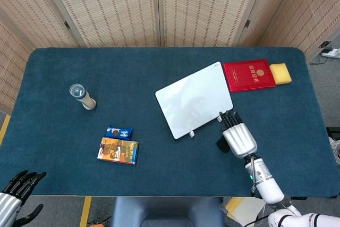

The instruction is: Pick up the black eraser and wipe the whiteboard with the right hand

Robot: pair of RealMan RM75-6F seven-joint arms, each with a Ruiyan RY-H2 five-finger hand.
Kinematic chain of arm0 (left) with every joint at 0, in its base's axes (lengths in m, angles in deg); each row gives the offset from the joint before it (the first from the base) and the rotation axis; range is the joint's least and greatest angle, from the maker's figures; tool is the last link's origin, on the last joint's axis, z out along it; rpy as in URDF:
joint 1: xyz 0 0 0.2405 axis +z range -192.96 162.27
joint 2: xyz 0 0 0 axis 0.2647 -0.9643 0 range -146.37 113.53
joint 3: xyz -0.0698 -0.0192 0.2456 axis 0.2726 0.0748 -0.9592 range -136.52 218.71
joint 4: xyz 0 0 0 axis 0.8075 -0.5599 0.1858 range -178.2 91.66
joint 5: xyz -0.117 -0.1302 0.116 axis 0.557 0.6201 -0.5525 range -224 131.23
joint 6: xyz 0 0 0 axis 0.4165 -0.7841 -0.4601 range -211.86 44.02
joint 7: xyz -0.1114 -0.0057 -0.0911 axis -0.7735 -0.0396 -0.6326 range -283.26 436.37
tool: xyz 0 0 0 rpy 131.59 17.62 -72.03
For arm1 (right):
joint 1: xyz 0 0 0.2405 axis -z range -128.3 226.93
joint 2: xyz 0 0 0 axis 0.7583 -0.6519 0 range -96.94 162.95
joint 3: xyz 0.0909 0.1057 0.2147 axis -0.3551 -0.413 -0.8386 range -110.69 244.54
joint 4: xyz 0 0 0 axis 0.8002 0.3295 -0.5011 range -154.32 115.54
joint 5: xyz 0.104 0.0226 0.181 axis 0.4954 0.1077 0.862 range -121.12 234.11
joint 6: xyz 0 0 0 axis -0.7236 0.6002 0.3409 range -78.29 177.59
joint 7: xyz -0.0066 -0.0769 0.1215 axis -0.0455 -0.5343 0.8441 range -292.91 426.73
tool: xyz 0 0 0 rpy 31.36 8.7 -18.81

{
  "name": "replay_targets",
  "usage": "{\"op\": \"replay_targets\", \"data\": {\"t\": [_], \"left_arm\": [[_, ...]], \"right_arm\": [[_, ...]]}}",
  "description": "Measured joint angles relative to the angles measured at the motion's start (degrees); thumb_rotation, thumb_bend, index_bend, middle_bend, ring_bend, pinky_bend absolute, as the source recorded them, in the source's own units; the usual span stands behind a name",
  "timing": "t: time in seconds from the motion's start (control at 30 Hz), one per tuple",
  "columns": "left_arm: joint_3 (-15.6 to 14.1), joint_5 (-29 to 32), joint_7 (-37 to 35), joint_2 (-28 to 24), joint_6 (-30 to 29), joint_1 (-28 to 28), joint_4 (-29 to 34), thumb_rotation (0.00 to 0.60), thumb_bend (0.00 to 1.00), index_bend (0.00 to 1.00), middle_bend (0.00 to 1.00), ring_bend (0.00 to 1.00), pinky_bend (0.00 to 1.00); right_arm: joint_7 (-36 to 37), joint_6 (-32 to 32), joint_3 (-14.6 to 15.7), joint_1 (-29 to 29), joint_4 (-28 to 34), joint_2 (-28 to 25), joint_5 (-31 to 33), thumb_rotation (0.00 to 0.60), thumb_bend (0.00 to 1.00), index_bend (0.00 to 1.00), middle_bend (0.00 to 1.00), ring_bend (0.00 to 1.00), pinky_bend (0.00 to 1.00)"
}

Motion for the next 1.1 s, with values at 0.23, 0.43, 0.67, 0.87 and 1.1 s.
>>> {"op": "replay_targets", "data": {"t": [0.23,0.43,0.67,0.87,1.1], "left_arm": [[-0.1,0.2,-0.4,-0.1,0.6,-0.3,0.1,0.600,0.35,0.04,0.23,0.19,0.16],[-0.1,0.6,-2.3,-0.6,0.8,-0.6,-0.1,0.600,0.35,0.04,0.23,0.19,0.16],[-0.3,0.5,-4.1,-1.0,0.3,-0.7,-0.6,0.600,0.35,0.04,0.23,0.19,0.16],[-0.4,0.7,-4.9,-1.1,0.8,-1.0,-0.8,0.600,0.35,0.04,0.23,0.19,0.16],[-0.3,1.4,-5.5,-1.3,1.4,-1.2,-0.7,0.600,0.35,0.05,0.23,0.20,0.16]], "right_arm": [[-1.2,4.3,-4.7,-2.0,-4.8,7.3,-0.9,0.600,0.18,0.62,0.11,0.07,0.16],[-3.5,6.7,-7.6,-5.5,-14.6,16.4,-2.4,0.600,0.18,0.62,0.10,0.06,0.15],[-3.9,7.5,-10.0,-9.5,-25.3,25.0,-3.0,0.600,0.18,0.62,0.10,0.06,0.15],[-1.9,6.7,-11.7,-12.2,-33.9,29.7,-2.4,0.600,0.18,0.62,0.10,0.06,0.15],[2.2,5.9,-13.1,-15.2,-43.0,34.4,-2.1,0.600,0.18,0.59,0.10,0.05,0.15]]}}
